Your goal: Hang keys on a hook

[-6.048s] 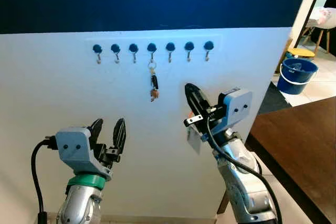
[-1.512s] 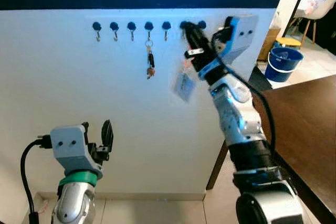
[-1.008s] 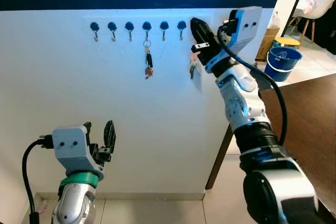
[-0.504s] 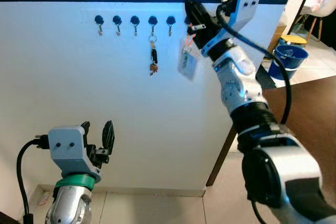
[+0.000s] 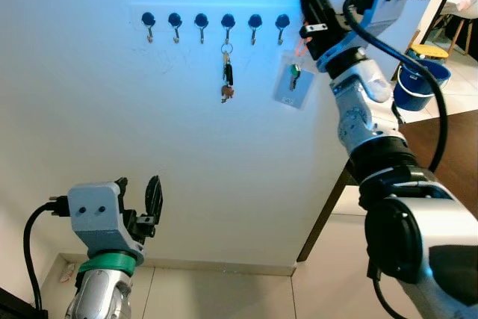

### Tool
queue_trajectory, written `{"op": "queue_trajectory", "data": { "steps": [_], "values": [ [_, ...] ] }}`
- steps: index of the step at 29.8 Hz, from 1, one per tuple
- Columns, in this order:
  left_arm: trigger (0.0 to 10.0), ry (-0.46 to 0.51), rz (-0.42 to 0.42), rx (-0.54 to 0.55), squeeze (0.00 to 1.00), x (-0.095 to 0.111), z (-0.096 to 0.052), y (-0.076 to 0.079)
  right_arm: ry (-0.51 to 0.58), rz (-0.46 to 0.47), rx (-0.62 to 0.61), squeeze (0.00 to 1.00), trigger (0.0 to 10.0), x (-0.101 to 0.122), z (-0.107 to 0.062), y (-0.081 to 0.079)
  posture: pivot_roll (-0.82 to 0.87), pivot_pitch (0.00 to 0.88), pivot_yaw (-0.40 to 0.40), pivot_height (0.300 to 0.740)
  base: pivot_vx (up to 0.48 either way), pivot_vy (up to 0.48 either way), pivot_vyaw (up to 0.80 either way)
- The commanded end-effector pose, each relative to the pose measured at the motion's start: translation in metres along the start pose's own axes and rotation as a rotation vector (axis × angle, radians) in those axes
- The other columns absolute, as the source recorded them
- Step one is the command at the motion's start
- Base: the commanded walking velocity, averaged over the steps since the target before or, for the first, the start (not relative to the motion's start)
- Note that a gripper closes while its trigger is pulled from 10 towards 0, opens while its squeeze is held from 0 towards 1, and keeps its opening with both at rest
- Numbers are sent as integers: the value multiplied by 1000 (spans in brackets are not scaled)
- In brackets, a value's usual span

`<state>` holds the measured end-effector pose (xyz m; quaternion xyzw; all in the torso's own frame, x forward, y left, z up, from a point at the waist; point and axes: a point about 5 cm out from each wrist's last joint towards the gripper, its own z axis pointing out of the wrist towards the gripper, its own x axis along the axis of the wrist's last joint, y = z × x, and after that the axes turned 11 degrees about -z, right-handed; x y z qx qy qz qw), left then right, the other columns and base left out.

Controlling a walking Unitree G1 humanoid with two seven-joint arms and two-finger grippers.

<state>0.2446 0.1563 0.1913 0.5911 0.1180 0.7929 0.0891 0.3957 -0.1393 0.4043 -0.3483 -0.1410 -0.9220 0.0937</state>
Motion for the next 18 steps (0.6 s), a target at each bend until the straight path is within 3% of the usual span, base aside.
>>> {"op": "queue_trajectory", "data": {
  "steps": [1, 18],
  "values": [
    [10000, -13, -9, 3, 0, -1, -2, 0, 12, -7, -1, 0, 10000, 1, 0, 1, -90, 154, 120, 740, 0, 0, 0],
    [10000, -16, -17, 3, 0, -1, -1, 2, -2, -36, -86, 0, 10000, -14, -23, 15, -90, 150, 122, 740, 0, 0, 0]
  ]
}}
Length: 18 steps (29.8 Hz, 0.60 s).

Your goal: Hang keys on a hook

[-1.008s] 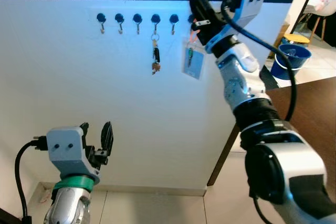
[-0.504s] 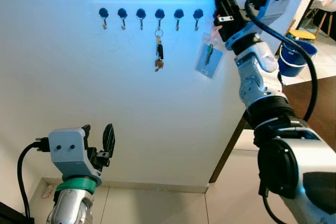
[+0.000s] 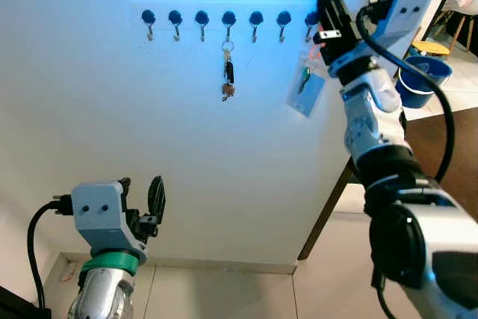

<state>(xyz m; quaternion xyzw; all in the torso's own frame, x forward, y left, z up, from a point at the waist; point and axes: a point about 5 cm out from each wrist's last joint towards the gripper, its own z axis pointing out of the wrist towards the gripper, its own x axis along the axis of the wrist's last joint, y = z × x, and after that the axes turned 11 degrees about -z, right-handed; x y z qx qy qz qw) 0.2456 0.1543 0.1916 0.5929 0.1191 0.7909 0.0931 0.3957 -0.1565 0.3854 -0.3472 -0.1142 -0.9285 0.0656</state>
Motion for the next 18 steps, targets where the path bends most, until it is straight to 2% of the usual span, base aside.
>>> {"op": "queue_trajectory", "data": {
  "steps": [1, 3, 9, 18],
  "values": [
    [10000, -10, -10, 5, 0, -1, -2, 0, -6, -2, -15, 0, 10000, -3, -4, 3, -90, 150, 122, 740, 0, 0, 0],
    [10000, -11, -11, 1, 0, -1, -2, 0, -19, -3, -17, 0, 10000, -9, -11, 2, -90, 150, 122, 740, 0, 0, 0],
    [10000, -13, -11, 2, 0, -1, -2, 0, -31, 4, -24, 0, 10000, -16, -18, 0, -92, 148, 124, 740, 0, 0, 0],
    [10000, -9, -12, -3, 0, -1, -1, 1, -45, 16, -9, 0, 10000, -26, -34, -15, -96, 145, 127, 740, 0, 0, 0]
  ]
}}
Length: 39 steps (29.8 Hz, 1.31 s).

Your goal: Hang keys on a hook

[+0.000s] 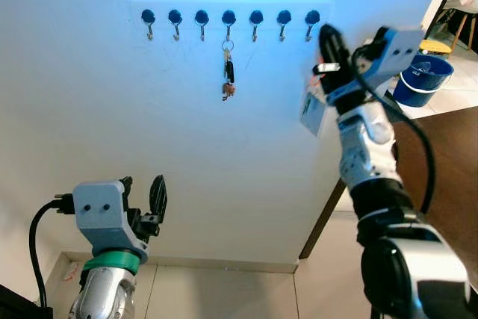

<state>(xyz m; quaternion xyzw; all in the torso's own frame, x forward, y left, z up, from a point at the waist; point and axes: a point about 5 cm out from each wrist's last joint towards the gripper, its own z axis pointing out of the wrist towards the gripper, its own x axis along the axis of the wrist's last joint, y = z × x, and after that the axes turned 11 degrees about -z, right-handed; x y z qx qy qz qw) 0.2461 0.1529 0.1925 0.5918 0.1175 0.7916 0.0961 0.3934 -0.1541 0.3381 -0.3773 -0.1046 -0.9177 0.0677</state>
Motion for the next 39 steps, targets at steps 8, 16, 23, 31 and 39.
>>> {"op": "queue_trajectory", "data": {
  "steps": [8, 16, 23, 31, 39],
  "values": [
    [10000, -3, -13, 0, 0, -1, 1, 0, 57, -1, 5, 0, 10000, 15, 10, -8, -103, 133, 119, 740, 0, 0, 0],
    [10000, -28, 4, 14, 0, -6, -1, -3, -244, 9, 129, 0, 10000, -26, -7, -33, -109, 117, 111, 740, 0, 0, 0],
    [10000, -43, 27, 31, 0, -7, -5, -13, -604, -43, 525, 0, 10000, -71, -80, -73, -121, 95, 117, 740, 0, 0, 0],
    [10000, -68, 25, 13, 0, -13, -5, -11, -954, -124, 678, 0, 10000, -101, -132, -58, -136, 85, 123, 740, 0, 0, 0],
    [10000, -74, 25, -5, 0, -15, -2, -7, -1404, -304, 844, 0, 10000, -136, -206, -28, -127, 82, 116, 740, 0, 0, 0]
  ]
}}
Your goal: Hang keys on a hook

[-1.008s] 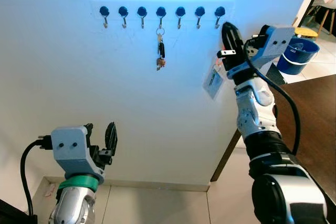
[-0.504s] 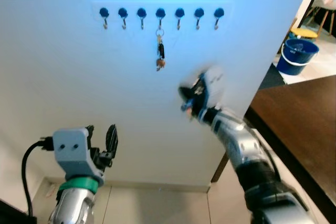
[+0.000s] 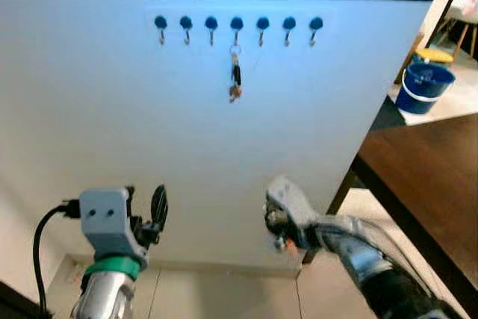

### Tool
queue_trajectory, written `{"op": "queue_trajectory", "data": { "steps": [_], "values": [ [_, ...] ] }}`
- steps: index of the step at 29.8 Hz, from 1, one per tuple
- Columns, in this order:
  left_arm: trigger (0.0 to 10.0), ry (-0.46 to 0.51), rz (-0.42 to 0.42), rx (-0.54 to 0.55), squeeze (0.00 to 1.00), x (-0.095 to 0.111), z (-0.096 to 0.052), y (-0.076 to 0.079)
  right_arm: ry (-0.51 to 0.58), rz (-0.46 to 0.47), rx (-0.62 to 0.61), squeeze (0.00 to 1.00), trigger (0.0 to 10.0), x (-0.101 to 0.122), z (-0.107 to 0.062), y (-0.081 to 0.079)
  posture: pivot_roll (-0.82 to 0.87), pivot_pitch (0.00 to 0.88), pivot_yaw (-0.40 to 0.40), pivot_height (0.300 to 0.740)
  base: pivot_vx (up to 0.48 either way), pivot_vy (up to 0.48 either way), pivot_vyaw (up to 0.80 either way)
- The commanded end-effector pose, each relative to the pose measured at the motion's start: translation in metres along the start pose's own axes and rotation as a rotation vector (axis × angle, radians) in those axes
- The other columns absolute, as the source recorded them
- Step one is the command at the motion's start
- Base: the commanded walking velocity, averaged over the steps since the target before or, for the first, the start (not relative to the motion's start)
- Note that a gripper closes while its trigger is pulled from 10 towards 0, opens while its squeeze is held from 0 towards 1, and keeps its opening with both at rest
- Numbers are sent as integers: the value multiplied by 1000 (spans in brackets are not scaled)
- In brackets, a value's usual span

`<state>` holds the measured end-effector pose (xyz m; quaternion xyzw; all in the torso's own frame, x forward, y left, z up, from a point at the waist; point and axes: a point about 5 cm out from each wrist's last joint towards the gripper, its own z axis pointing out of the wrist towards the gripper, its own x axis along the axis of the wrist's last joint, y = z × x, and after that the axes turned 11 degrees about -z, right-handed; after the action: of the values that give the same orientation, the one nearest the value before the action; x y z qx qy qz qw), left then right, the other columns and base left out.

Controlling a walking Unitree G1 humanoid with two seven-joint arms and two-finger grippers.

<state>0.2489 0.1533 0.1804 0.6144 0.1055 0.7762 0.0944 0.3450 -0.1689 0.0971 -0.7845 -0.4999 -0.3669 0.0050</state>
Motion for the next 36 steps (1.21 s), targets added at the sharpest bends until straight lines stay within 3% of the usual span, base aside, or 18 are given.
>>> {"op": "queue_trajectory", "data": {
  "steps": [1, 4, 7, 8, 11, 12, 14, 15, 16, 18, 20, 23, 27, 30, 31, 32, 34, 36],
  "values": [
    [10000, -18, 8, 14, 0, -3, -2, -5, -36, 24, -21, 0, 10000, -4, -3, 1, -128, 84, 116, 740, 0, 0, 0],
    [10000, -18, 10, 22, 0, -3, -3, -7, -23, 61, -46, 0, 10000, -2, -6, 3, -128, 84, 116, 740, 0, 0, 0],
    [10000, -25, 7, 27, 0, -5, -4, -8, 106, 270, -124, 0, 10000, 20, -11, 13, -132, 91, 120, 740, 0, 0, 0],
    [10000, -25, 7, 27, 0, -5, -4, -8, 106, 270, -124, 0, 10000, 20, -11, 13, -132, 91, 120, 740, 0, 0, 0],
    [10000, -27, 6, 25, 0, -5, -3, -7, 271, 609, -168, 0, 10000, 42, -13, 25, -134, 95, 123, 740, 0, 0, 0],
    [10000, -27, 6, 25, 0, -5, -3, -7, 271, 609, -168, 0, 10000, 42, -13, 25, -134, 95, 123, 740, 0, 0, 0],
    [10000, -25, 3, 26, 0, -5, -2, -7, 348, 820, -189, 0, 10000, 49, -13, 29, -134, 95, 123, 740, 0, 0, 0],
    [10000, -25, 3, 26, 0, -5, -2, -7, 348, 820, -189, 0, 10000, 49, -13, 29, -134, 95, 123, 740, 0, 0, 0],
    [10000, -25, 2, 25, 0, -5, -2, -7, 379, 929, -211, 0, 10000, 50, -13, 31, -134, 95, 123, 740, 0, 0, 0],
    [10000, -25, 1, 24, 0, -5, -2, -7, 401, 1026, -252, 0, 10000, 51, -13, 33, -134, 95, 123, 740, 0, 0, 0],
    [10000, -25, 1, 24, 0, -5, -2, -7, 401, 1026, -252, 0, 10000, 51, -13, 33, -134, 95, 123, 740, 0, 0, 0],
    [10000, -28, -2, 21, 0, -6, -3, -6, 482, 1253, -405, 0, 10000, 58, -16, 33, -136, 99, 123, 740, 0, 0, 0],
    [10000, -32, -1, 20, 0, -6, -3, -5, 499, 1264, -458, 0, 10000, 60, -18, 33, -135, 100, 122, 740, 0, 0, 0],
    [10000, -48, 12, 30, 0, -8, -3, -7, 459, 1152, -462, 0, 10000, 61, -19, 32, -136, 99, 120, 740, 0, 0, 0],
    [10000, -84, 29, 72, 0, -14, -3, -12, 378, 715, -448, 0, 10000, 65, -19, 27, -136, 99, 120, 740, 0, 0, 0],
    [10000, -84, 29, 72, 0, -14, -3, -12, 378, 715, -448, 0, 10000, 65, -19, 27, -136, 99, 120, 740, 0, 0, 0],
    [10000, -96, 39, 90, 0, -16, -3, -14, 322, 476, -393, 0, 10000, 65, -16, 19, -136, 99, 120, 740, 0, 0, 0],
    [10000, -95, 41, 91, 0, -16, -3, -14, 310, 435, -359, 0, 10000, 65, -14, 16, -136, 99, 120, 740, 0, 0, 0]
  ]
}}
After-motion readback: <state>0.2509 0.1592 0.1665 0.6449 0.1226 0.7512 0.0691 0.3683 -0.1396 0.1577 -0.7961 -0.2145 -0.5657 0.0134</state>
